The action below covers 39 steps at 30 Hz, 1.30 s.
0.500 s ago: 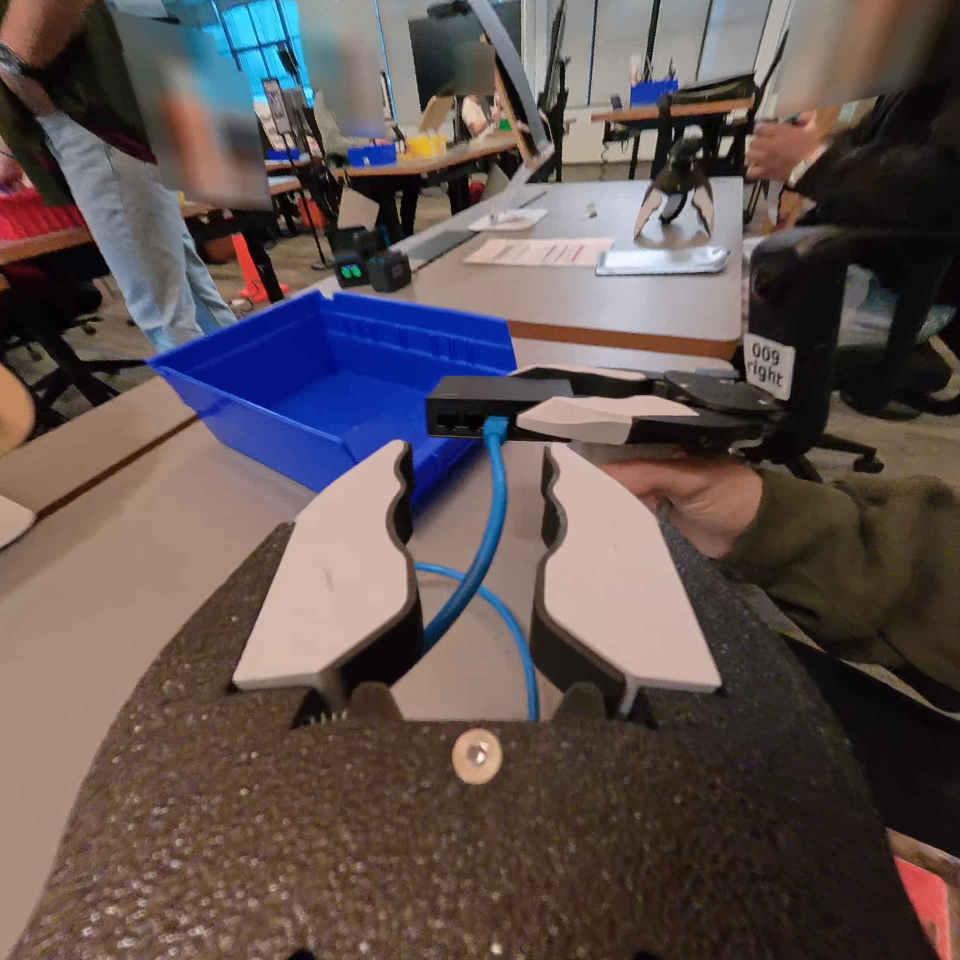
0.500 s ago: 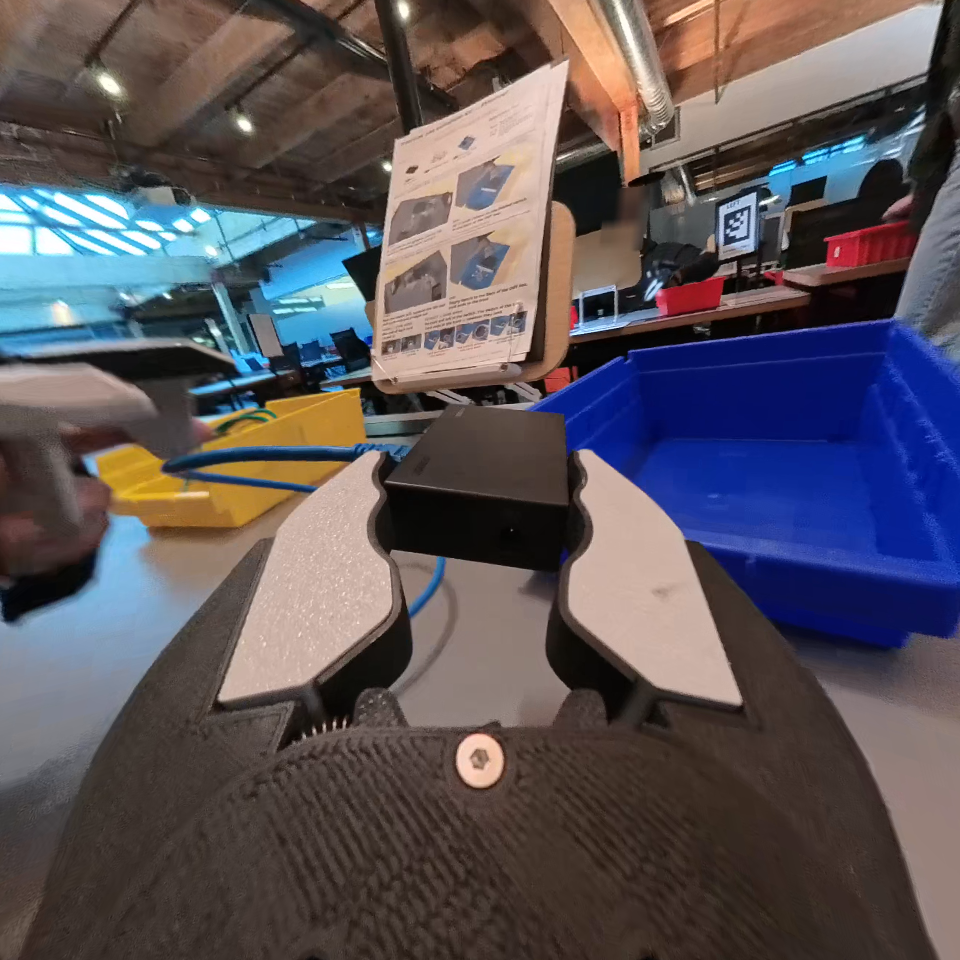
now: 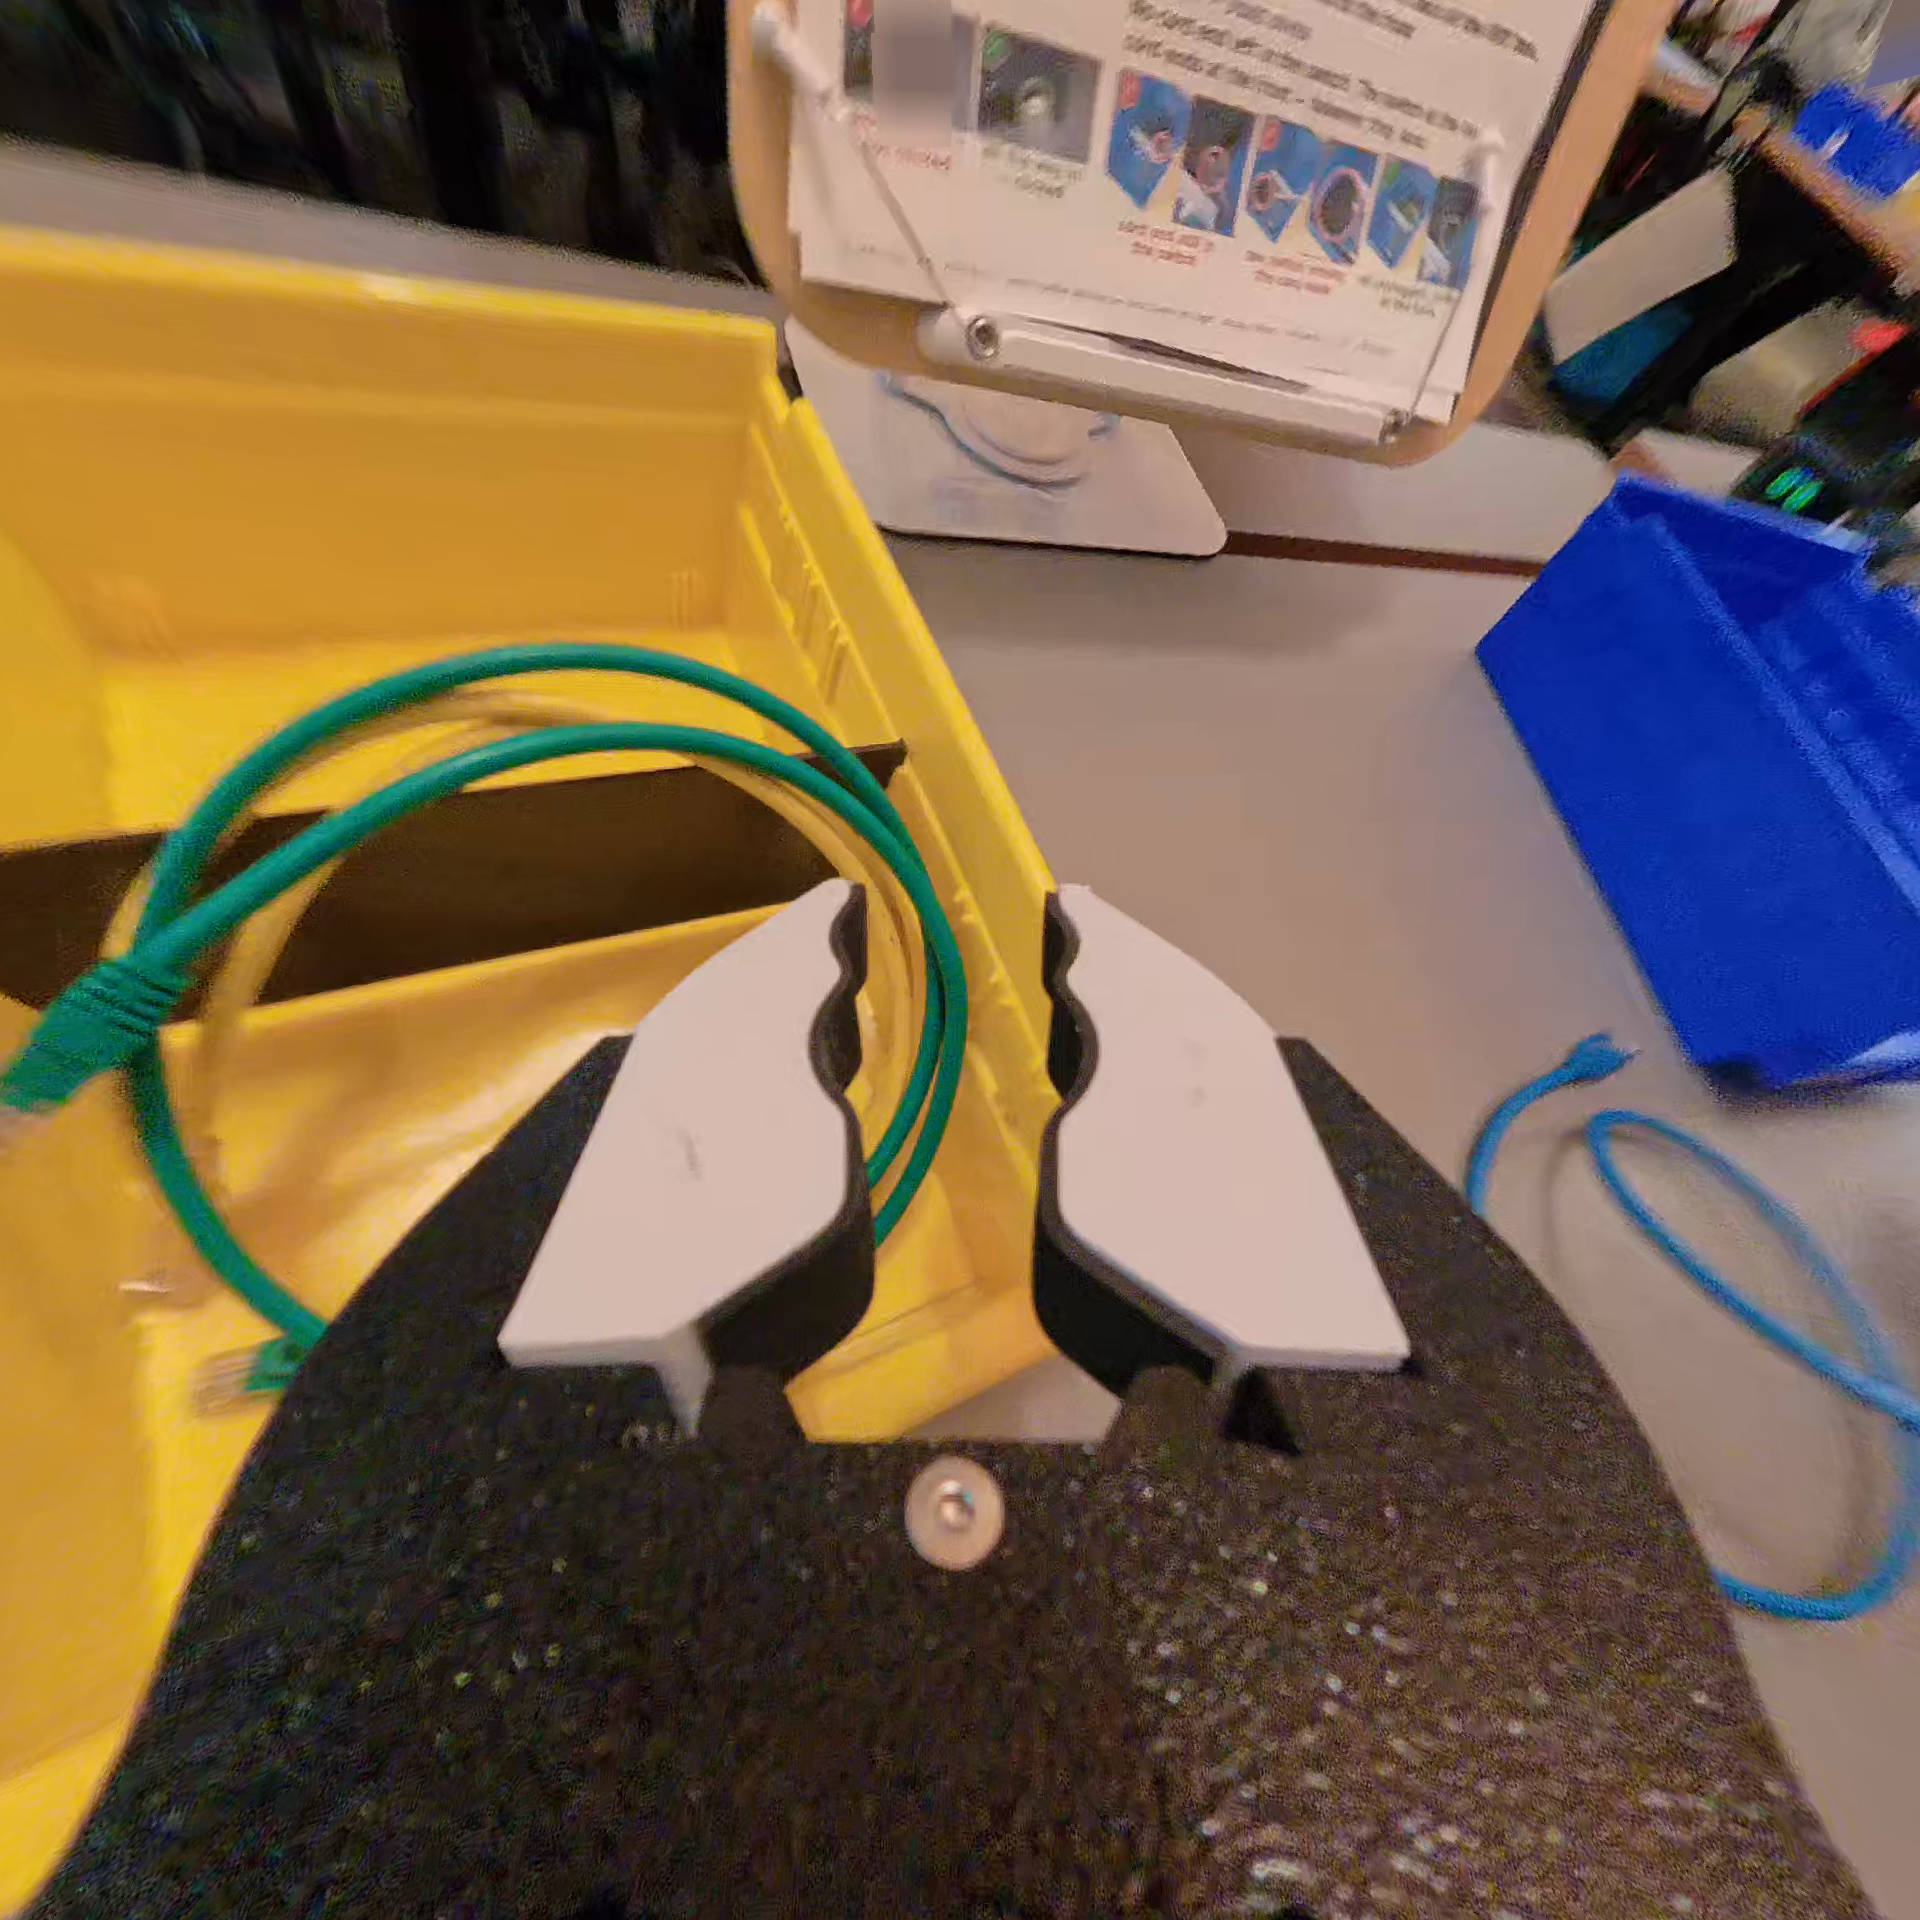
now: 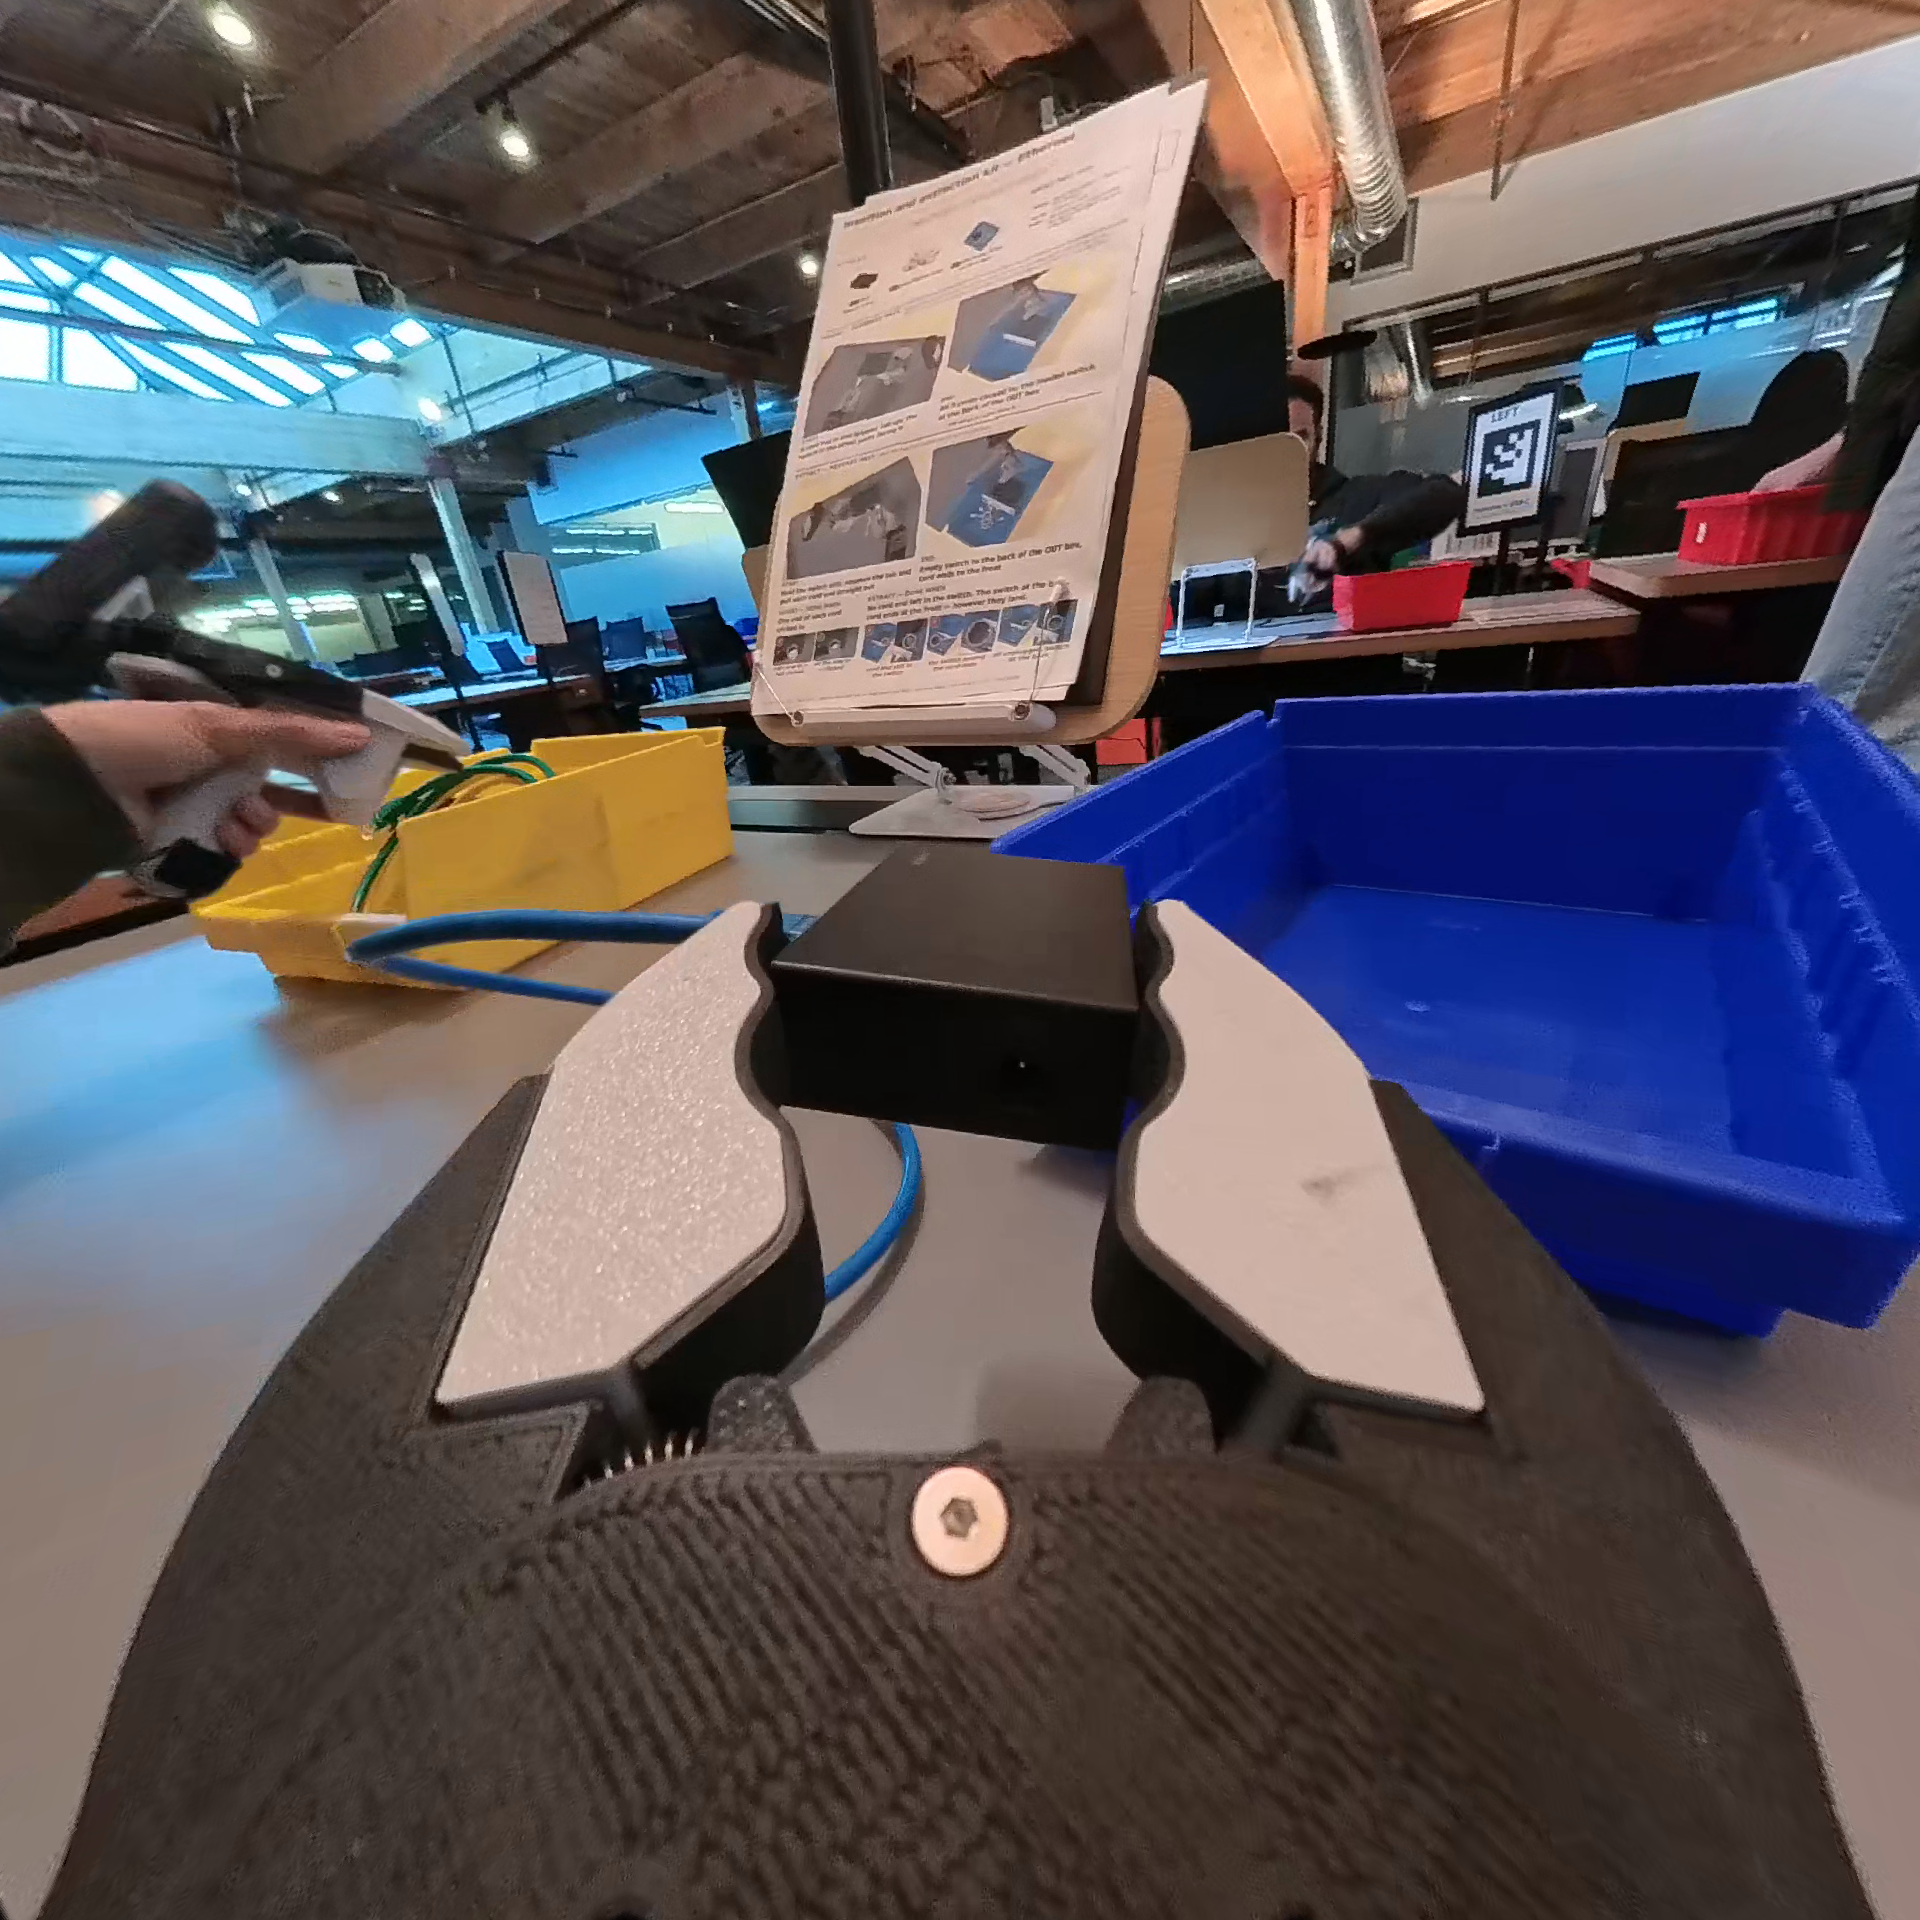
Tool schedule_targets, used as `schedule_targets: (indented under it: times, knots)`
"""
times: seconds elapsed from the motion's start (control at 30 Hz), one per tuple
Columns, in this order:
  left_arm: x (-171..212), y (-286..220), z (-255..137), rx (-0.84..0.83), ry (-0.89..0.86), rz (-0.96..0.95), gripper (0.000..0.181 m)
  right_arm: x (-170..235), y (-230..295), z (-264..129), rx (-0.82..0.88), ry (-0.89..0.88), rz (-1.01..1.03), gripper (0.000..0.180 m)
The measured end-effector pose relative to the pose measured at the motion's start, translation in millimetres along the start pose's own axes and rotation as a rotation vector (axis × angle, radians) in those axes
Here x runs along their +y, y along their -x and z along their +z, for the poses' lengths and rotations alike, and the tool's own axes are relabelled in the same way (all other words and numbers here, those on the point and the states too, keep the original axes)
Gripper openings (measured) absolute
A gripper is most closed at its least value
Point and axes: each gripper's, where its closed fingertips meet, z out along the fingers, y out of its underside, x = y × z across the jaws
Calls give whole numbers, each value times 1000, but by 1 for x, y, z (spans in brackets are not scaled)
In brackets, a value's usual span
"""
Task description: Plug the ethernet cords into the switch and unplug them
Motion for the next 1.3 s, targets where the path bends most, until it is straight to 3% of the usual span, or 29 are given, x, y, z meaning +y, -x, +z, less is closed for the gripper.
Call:
schedule_targets:
  times: [0.17,0.27,0.5,0.77,0.9,1.07,1.3]
  knots:
    - [-23,4,11,180,-89,-312,29,0,1,0,-4,-2,-7,65]
    - [-34,20,12,194,-129,-457,29,-1,2,-1,-10,-7,-6,64]
    - [-9,4,31,254,37,-498,34,1,4,1,-22,7,-15,65]
    - [5,4,45,196,103,-450,36,1,5,1,-32,11,-12,64]
    - [3,7,50,156,92,-427,31,1,6,1,-37,11,-10,64]
    - [4,18,55,75,38,-410,7,2,7,2,-40,18,-19,64]
    - [3,18,55,109,-18,-390,6,3,8,2,-44,22,-23,64]
